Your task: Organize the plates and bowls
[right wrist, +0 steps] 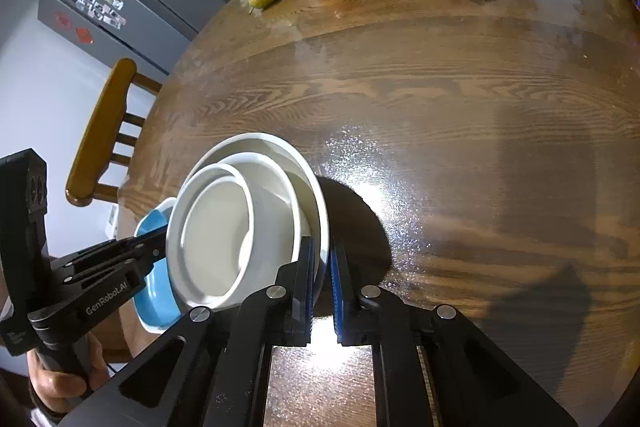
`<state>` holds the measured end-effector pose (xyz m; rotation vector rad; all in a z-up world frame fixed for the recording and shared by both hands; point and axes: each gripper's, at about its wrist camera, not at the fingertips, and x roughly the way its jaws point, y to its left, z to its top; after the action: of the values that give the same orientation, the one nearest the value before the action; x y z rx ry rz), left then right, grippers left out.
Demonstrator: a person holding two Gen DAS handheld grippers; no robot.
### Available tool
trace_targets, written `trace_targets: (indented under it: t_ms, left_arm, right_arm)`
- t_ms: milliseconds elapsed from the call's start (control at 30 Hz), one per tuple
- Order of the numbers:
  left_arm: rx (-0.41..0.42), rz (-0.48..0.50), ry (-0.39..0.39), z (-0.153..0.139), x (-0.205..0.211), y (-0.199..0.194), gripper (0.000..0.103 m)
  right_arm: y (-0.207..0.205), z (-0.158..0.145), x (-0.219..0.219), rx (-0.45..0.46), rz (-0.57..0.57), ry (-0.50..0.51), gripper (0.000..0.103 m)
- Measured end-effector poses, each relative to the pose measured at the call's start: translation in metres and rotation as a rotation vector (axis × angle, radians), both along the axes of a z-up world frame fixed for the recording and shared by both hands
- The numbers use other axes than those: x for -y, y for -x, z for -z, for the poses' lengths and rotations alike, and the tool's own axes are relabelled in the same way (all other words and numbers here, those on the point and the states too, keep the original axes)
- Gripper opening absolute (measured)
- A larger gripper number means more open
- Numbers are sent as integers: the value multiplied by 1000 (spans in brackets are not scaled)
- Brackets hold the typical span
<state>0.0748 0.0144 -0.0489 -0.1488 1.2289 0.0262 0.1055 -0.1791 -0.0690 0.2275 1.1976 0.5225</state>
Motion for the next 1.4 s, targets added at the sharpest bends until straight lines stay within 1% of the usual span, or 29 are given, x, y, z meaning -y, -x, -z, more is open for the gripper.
trace_targets:
  t_ms: [100, 467, 833, 1233, 1400]
  left_arm:
    - [16, -4, -6, 0, 3, 0, 2]
    - [57, -3, -33, -1, 8, 4, 2]
    - [71, 4, -41, -2, 8, 6, 2]
    - [65, -10, -29, 1, 8, 10, 2]
    - [78, -11, -31, -3, 9, 14, 3]
  right_arm:
    - [0, 1, 1, -1, 11, -13, 10]
    - [4, 0, -2, 21, 19, 14, 10]
    - [6, -2, -4, 40, 22, 43, 10]
    - [9, -5, -4, 49, 27, 48, 10]
    - [13, -10, -2, 62, 33, 46, 10]
